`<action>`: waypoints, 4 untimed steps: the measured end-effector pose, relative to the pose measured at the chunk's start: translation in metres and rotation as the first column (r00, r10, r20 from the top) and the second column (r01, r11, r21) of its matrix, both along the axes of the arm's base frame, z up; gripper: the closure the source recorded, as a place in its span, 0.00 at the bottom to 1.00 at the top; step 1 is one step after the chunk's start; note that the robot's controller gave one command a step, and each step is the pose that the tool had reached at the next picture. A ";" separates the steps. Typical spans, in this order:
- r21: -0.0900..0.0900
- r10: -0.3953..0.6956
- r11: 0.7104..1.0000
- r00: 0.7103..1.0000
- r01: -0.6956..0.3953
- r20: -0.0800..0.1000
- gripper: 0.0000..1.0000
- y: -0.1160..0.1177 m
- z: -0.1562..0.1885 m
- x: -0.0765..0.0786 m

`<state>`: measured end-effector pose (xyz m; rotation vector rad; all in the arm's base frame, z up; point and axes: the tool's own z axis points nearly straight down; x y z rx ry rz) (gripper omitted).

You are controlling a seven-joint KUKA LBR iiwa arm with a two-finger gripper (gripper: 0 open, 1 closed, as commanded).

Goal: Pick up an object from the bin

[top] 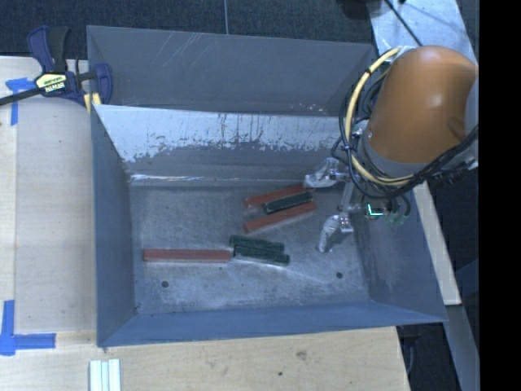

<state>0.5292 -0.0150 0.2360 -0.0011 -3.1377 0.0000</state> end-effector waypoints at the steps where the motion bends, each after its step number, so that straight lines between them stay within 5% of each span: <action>1: 0.000 0.000 1.000 1.000 0.000 0.008 0.00 0.000 0.004 0.002; 2: -0.005 0.133 0.991 0.991 -0.133 0.017 1.00 0.022 -0.152 0.040; 3: -0.002 0.133 0.991 0.991 -0.133 0.020 0.00 0.025 -0.159 0.038; 4: -0.002 0.133 0.991 0.991 -0.133 0.020 0.00 0.025 -0.159 0.038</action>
Offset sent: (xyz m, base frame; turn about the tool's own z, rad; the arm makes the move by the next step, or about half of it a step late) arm 0.0319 0.0255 -0.1660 -0.1348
